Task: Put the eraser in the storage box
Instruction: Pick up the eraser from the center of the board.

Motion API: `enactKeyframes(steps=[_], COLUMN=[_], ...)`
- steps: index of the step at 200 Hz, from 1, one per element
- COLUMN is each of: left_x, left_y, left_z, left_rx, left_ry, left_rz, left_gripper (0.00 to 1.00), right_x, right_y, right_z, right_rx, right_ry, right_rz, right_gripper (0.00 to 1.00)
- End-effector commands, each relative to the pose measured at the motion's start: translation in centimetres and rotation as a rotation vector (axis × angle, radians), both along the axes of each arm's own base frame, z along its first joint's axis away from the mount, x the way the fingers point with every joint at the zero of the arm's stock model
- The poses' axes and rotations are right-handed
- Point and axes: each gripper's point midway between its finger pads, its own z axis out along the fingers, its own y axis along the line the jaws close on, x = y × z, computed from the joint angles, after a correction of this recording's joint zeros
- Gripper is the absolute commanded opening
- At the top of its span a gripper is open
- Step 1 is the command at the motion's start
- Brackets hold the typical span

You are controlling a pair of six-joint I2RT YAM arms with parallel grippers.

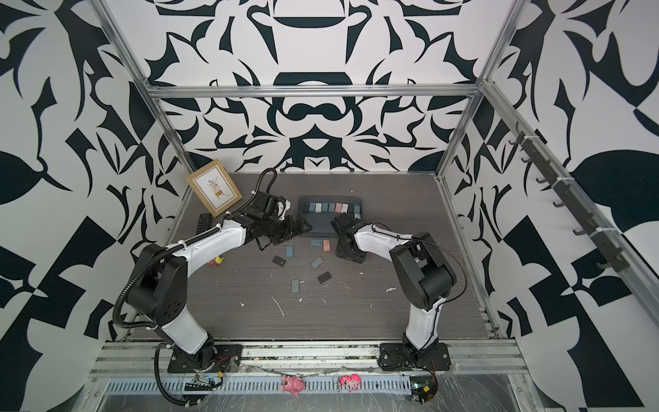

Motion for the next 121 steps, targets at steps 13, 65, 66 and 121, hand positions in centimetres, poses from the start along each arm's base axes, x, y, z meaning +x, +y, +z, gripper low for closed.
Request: enactKeyframes(steps=[13, 65, 66, 121], left_x=[-0.6, -0.6, -0.6, 0.4], left_y=[0.0, -0.1, -0.1, -0.9], left_z=[0.8, 1.1, 1.1, 3.5], left_rx=[-0.026, -0.037, -0.038, -0.064], left_ry=[-0.01, -0.009, -0.009, -0.043], left_rz=[-0.007, -0.009, -0.009, -0.029], left_gripper=[0.99, 0.99, 0.99, 0.99], right_x=[-0.1, 0.7, 0.7, 4.2], right_y=[-1.6, -1.7, -1.7, 1.4], right_z=[-0.4, -0.1, 0.0, 9.0], right_rx=[-0.109, -0.158, -0.158, -0.064], right_ry=[0.007, 0.013, 0.011, -0.131], right_rz=[0.007, 0.064, 0.065, 0.162], right_gripper=[0.38, 0.25, 0.24, 0.21])
